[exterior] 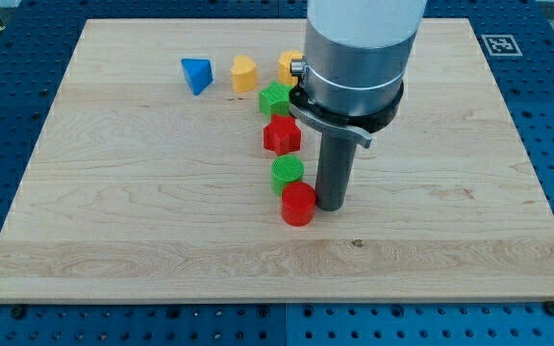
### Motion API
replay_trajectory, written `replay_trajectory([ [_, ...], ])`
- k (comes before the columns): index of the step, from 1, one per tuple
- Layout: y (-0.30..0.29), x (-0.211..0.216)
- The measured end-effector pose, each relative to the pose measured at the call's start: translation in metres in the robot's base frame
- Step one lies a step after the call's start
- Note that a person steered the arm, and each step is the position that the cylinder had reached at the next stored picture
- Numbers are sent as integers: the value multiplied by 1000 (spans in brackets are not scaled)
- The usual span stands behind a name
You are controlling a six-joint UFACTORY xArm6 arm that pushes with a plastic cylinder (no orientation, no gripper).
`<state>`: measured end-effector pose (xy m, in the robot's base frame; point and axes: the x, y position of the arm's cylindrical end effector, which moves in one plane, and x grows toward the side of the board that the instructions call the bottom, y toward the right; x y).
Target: Push the red circle into the green circle
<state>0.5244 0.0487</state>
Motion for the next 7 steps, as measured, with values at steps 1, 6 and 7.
replay_trajectory([
  [1, -3, 3],
  [6, 15, 25],
  [7, 21, 30],
])
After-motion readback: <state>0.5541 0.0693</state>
